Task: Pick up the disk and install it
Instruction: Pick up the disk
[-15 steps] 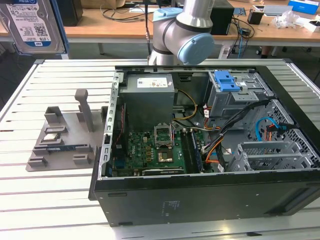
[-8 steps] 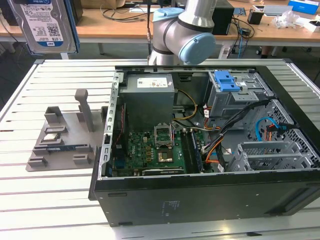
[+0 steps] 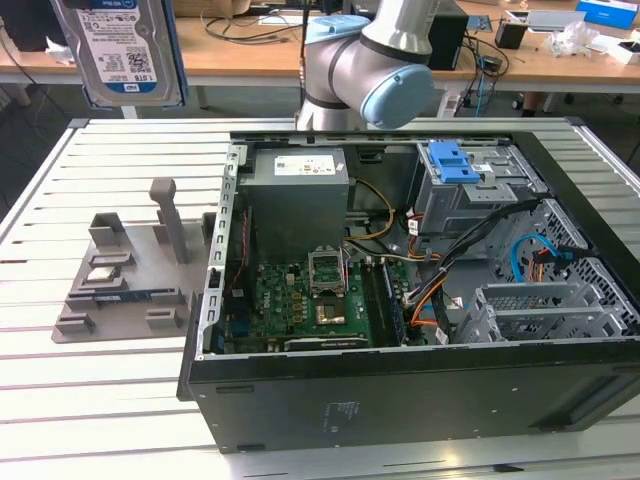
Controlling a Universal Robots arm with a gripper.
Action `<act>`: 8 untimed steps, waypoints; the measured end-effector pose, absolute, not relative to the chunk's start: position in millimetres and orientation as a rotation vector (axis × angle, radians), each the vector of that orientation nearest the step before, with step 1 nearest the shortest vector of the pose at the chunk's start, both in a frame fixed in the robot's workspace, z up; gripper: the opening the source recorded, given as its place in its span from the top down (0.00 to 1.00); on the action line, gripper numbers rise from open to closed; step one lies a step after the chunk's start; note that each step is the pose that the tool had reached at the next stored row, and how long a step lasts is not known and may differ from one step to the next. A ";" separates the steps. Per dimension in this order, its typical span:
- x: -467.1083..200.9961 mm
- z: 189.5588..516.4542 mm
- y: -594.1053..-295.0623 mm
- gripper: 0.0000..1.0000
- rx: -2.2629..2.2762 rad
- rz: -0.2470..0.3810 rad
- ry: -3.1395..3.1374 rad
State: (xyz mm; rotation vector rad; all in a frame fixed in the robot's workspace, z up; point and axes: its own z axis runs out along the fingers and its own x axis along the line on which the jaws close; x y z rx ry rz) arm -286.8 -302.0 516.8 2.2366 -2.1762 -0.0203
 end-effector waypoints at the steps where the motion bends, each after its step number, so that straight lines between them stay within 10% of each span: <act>1: -282.8 516.7 -301.9 0.64 2.237 -0.020 -2.176; 8: -257.8 516.7 -301.9 0.64 2.236 -0.022 -2.175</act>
